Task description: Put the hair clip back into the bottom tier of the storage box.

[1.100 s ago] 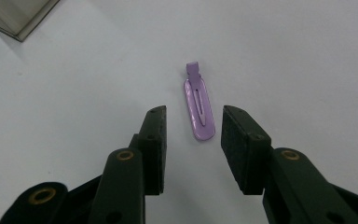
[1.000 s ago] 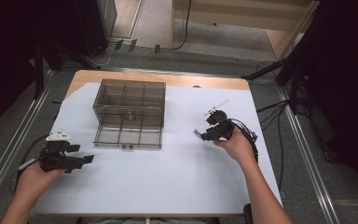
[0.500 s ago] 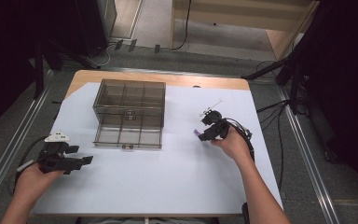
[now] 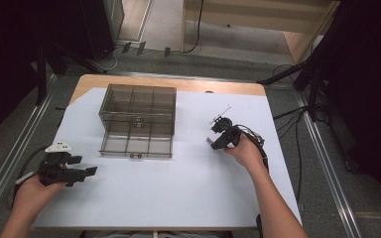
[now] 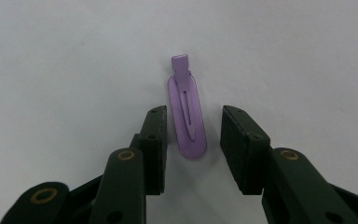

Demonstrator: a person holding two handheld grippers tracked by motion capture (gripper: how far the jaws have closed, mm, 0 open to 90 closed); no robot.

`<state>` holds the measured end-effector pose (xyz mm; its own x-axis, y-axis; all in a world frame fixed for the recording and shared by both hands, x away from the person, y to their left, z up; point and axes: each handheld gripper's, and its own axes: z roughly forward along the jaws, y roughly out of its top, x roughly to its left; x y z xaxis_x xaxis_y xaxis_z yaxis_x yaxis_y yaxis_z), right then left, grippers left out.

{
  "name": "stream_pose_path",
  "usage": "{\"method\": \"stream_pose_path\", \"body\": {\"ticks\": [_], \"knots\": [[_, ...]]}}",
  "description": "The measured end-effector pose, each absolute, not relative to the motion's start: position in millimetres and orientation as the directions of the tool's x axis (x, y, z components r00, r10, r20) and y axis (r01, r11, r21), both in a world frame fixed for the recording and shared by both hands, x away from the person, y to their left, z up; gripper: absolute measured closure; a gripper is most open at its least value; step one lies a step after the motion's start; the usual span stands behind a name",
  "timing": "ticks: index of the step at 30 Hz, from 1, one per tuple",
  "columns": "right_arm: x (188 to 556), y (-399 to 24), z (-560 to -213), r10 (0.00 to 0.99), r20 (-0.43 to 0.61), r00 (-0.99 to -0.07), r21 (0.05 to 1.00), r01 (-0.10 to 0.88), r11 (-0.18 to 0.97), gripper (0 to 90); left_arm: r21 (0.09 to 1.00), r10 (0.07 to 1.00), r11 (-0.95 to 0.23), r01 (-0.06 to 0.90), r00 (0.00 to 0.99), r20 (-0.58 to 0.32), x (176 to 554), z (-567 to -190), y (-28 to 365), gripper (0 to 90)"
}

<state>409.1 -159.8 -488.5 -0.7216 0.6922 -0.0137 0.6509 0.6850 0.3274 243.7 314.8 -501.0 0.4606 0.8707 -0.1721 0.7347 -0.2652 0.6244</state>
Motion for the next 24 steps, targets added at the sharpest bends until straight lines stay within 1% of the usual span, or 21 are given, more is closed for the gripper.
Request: {"method": "stream_pose_path", "body": {"ticks": [11, 17, 20, 22, 23, 24], "knots": [[409.7, -152.5, -488.3, 0.699, -0.040, -0.714, 0.295, 0.660, 0.691, 65.3, 0.622, 0.870, -0.268, 0.736, 0.462, -0.172, 244.0, -501.6, 312.8, 24.5], [409.3, -149.7, -487.6, 0.707, -0.035, -0.707, 0.279, 0.672, 0.686, 71.8, 0.620, 0.868, -0.273, 0.736, 0.466, -0.171, 244.0, -501.2, 313.7, 24.6], [409.5, -149.6, -487.5, 0.710, -0.031, -0.704, 0.278, 0.676, 0.682, 73.2, 0.621, 0.868, -0.273, 0.735, 0.467, -0.170, 244.0, -501.1, 314.0, 24.5], [409.5, -149.7, -487.2, 0.716, -0.022, -0.698, 0.276, 0.684, 0.675, 74.9, 0.620, 0.868, -0.273, 0.735, 0.466, -0.170, 244.0, -501.1, 314.2, 24.6], [409.6, -149.9, -487.2, 0.715, -0.016, -0.699, 0.278, 0.684, 0.675, 77.3, 0.620, 0.868, -0.273, 0.736, 0.466, -0.171, 244.0, -501.2, 313.9, 24.6], [409.6, -149.9, -487.2, 0.715, -0.016, -0.699, 0.278, 0.684, 0.675, 77.3, 0.620, 0.868, -0.273, 0.736, 0.466, -0.171, 244.0, -501.2, 313.9, 24.6]]}}
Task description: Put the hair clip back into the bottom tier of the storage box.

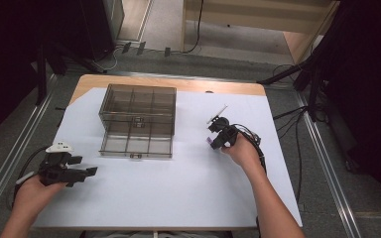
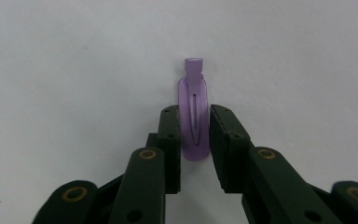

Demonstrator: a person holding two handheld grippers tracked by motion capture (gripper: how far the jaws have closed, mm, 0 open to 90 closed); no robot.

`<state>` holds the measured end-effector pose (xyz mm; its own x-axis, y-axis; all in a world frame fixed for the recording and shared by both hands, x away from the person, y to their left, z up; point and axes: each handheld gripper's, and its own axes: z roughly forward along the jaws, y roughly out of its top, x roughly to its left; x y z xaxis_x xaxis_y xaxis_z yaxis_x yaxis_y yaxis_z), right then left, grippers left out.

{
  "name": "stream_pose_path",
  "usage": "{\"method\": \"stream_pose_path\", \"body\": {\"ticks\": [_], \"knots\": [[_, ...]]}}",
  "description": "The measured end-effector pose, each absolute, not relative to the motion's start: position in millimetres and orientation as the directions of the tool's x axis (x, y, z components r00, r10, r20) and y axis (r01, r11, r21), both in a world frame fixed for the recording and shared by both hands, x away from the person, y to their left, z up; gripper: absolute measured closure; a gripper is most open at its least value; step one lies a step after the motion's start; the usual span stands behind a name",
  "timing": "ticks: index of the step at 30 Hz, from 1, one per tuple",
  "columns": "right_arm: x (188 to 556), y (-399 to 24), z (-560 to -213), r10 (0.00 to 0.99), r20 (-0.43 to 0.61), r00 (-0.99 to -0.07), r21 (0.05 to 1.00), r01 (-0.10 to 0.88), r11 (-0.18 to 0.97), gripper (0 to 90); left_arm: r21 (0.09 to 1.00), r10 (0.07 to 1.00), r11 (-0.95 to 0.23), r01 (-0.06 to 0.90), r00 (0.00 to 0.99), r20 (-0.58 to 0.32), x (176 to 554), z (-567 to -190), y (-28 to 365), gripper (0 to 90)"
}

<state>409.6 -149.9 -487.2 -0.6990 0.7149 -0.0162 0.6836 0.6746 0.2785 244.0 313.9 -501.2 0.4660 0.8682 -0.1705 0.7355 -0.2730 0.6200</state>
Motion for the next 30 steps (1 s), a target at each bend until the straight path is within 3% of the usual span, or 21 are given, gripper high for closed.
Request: {"method": "stream_pose_path", "body": {"ticks": [13, 30], "knots": [[410.5, -152.6, -485.8, 0.728, 0.008, -0.686, 0.281, 0.700, 0.657, 77.6, 0.623, 0.869, -0.267, 0.735, 0.463, -0.173, 243.7, -501.2, 314.4, 24.5], [404.8, -149.1, -473.4, 0.704, 0.028, -0.709, 0.350, 0.667, 0.658, 77.6, 0.624, 0.871, -0.267, 0.734, 0.461, -0.169, 243.5, -500.8, 314.1, 24.6]]}}
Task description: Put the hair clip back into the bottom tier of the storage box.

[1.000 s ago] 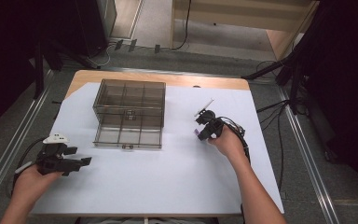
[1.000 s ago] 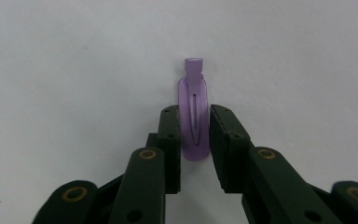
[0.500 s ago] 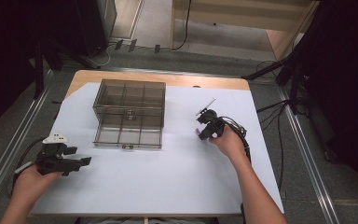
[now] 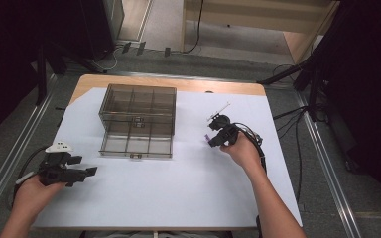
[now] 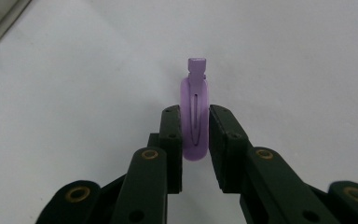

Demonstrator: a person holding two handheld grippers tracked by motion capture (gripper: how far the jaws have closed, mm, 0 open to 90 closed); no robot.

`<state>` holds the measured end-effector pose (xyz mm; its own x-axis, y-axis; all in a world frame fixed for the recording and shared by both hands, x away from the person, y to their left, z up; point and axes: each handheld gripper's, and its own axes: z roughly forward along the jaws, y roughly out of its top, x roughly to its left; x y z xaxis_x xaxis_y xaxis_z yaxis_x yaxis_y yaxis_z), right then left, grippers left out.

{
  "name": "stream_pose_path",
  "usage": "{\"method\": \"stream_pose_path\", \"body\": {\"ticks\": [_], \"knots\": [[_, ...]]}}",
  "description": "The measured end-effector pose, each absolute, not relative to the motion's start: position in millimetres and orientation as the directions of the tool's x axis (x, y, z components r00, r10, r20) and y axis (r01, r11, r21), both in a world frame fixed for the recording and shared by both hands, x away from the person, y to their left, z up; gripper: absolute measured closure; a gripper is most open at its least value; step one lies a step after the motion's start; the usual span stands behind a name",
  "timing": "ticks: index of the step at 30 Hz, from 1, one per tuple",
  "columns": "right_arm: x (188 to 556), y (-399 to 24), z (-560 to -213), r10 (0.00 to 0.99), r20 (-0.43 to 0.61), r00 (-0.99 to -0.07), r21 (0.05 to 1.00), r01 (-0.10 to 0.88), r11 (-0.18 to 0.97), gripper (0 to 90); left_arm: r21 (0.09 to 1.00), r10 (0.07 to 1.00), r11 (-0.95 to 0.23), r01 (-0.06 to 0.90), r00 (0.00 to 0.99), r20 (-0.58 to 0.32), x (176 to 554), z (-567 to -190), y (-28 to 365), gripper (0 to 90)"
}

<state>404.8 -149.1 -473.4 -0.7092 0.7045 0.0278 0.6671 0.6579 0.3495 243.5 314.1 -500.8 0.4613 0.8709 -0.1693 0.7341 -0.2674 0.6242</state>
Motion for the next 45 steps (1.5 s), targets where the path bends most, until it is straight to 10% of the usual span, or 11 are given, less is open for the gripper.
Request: {"method": "stream_pose_path", "body": {"ticks": [45], "knots": [[384.4, -108.9, -440.0, 0.595, 0.060, -0.801, 0.449, 0.554, 0.701, 77.6, 0.624, 0.871, -0.264, 0.736, 0.459, -0.173, 244.9, -500.0, 315.1, 24.5]]}}
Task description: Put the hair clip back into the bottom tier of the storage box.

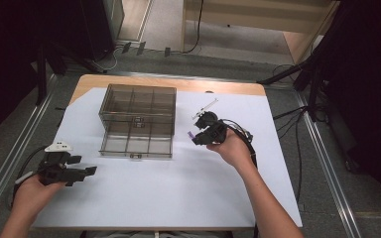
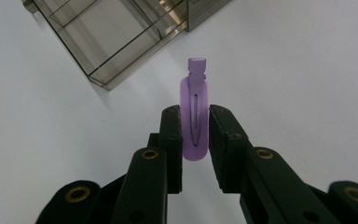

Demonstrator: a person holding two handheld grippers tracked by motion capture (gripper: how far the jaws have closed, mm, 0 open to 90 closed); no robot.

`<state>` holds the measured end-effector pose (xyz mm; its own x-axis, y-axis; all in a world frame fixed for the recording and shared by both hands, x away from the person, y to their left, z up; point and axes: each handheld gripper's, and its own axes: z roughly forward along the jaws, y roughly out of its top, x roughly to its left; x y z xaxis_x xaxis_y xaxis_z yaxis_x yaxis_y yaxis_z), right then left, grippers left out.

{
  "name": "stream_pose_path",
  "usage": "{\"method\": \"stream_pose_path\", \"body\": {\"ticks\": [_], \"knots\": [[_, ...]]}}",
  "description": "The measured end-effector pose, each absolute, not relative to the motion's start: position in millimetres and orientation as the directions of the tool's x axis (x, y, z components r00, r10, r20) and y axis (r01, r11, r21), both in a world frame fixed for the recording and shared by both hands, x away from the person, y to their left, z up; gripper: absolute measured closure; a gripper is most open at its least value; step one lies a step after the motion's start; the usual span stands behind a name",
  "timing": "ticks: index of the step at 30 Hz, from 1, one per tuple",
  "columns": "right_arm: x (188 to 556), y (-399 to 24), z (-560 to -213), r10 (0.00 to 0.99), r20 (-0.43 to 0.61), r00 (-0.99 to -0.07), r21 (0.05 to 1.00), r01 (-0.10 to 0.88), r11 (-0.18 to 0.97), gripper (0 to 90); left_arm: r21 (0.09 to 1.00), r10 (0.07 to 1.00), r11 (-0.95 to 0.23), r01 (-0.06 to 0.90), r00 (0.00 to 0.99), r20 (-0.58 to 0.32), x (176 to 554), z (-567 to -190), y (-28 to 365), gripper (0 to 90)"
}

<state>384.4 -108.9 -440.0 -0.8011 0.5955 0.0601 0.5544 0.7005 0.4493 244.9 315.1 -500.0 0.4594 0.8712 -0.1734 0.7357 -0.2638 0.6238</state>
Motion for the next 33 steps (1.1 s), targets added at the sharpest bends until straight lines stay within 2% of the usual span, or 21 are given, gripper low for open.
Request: {"method": "stream_pose_path", "body": {"ticks": [33], "knots": [[386.0, -72.7, -425.9, 0.513, 0.080, -0.855, 0.449, 0.490, 0.747, 77.6, 0.632, 0.864, -0.263, 0.729, 0.469, -0.182, 253.2, -499.4, 311.4, 24.5]]}}
